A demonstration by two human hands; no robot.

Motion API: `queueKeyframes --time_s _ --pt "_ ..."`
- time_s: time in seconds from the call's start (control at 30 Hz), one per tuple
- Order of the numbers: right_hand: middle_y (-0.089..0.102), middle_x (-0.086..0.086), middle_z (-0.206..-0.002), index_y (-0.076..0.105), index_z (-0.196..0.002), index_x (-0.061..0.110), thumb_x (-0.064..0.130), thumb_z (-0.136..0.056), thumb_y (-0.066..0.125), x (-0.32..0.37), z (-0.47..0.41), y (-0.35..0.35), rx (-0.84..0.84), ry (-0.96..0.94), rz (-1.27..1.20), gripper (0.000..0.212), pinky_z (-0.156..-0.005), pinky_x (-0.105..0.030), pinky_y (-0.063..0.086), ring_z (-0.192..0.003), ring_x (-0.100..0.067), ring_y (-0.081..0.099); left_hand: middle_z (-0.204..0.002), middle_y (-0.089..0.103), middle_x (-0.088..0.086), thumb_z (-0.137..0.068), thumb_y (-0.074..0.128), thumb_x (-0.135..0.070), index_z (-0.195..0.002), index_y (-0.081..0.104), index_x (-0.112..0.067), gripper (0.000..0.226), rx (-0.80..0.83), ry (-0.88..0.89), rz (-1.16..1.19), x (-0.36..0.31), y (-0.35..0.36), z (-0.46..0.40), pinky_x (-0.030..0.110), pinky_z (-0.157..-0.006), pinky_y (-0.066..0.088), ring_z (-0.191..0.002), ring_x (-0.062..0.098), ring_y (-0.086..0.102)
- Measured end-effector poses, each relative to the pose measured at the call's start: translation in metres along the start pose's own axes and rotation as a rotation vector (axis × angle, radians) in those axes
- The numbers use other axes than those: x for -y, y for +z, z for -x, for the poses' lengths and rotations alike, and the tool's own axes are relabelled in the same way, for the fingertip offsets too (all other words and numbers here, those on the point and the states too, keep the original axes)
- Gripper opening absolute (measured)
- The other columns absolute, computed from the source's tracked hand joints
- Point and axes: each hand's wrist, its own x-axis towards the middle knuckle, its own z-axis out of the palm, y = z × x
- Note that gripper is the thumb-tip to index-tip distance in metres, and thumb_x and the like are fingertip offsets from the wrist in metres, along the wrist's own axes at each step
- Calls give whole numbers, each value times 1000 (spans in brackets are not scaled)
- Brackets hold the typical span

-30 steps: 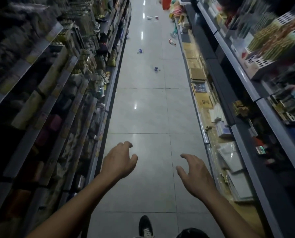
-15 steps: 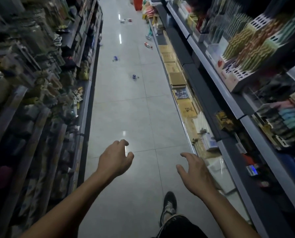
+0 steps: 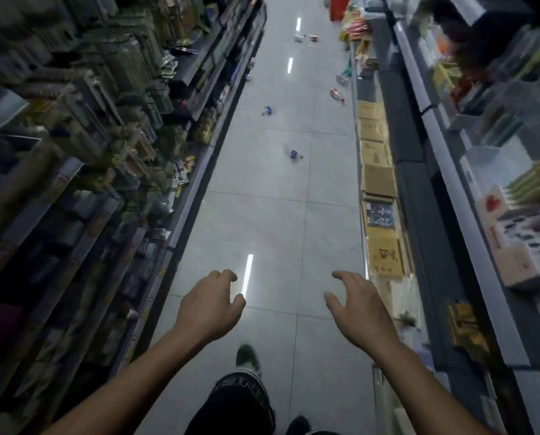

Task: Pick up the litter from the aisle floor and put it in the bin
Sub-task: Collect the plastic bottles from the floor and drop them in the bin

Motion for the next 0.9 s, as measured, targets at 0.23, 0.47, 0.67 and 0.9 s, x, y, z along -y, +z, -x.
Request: queueKeyframes --time_s 0.23,0.47,0.67,0.9 --pt "51 7 -141 45 -145 25 43 -99 52 38 -125 1 55 -99 110 50 -103 -30 42 -131 -14 42 -122 60 -9 -90 48 -46 -134 51 -29 47 -4 -34 22 20 -21 -120 35 -81 53 -103 13 59" --pt "48 13 -142 41 -145 30 47 -100 48 71 -224 -18 95 -132 221 50 -102 -28 44 -130 -9 42 -122 60 -9 -92 48 -45 -135 50 -29 46 2 38 24 29 -67 -247 34 -81 51 -106 14 58" --pt "49 13 -142 44 -145 28 47 -99 50 79 -288 -37 27 -53 194 50 -102 -28 43 -130 -10 42 -122 59 -9 -91 48 -44 -135 50 -30 46 37 90 9 17 -91 -342 34 -82 50 -106 14 58" --pt "47 17 -142 43 -145 31 47 -99 49 67 -365 -51 -28 66 105 49 -101 -23 39 -131 -6 40 -115 60 -11 -90 49 -43 -133 52 -30 45 23 148 8 -26 -110 -463 34 -80 50 -105 14 58"
